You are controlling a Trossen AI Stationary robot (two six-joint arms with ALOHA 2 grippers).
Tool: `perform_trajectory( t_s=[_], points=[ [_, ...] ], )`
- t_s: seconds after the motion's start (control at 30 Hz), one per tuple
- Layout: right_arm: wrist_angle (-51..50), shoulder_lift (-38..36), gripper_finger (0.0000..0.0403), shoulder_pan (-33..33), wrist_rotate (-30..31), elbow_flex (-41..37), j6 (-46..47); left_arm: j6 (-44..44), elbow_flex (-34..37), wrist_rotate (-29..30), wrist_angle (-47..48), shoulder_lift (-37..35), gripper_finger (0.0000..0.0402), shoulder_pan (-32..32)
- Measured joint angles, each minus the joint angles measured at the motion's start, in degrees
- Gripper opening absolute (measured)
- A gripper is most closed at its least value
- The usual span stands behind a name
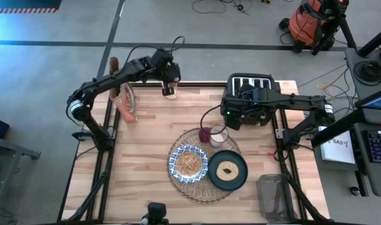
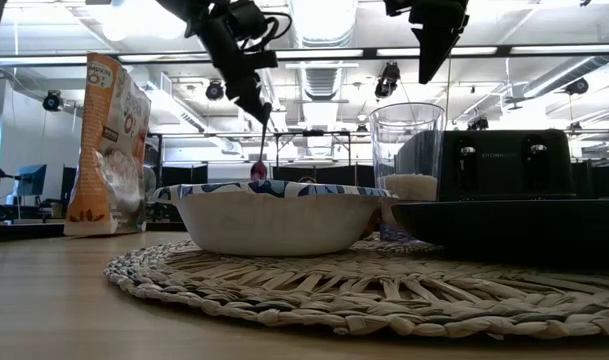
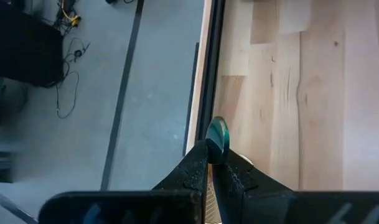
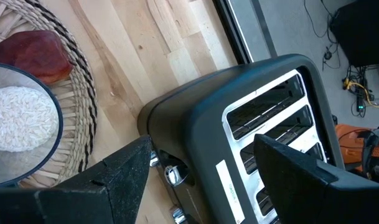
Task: Arrange a breakfast setting
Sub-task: Put the violet spoon to the left of the white patterned bowl on the brown table mat
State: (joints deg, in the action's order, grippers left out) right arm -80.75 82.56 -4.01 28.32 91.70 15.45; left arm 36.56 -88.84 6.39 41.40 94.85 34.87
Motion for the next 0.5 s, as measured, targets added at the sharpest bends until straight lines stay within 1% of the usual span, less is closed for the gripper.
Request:
perform_trajectory(
  t_s=[0.1, 0.3, 0.5],
  points=[
    [-0.02, 0.0, 0.0271, 0.0, 0.0, 0.0, -0.01, 0.02, -1.59, 0.02, 1.22, -0.02, 0.0, 0.0],
    [-2.53, 0.0, 0.0264, 0.0, -0.28, 0.0, -0.01, 0.2, -5.84, 0.04, 7.85, -0.07, 0.0, -0.74],
    [-2.9, -0.02, 0.0262, 0.0, -0.29, 0.0, -0.12, 0.42, -10.99, 0.04, 12.11, -0.13, 0.0, -3.69]
  ],
)
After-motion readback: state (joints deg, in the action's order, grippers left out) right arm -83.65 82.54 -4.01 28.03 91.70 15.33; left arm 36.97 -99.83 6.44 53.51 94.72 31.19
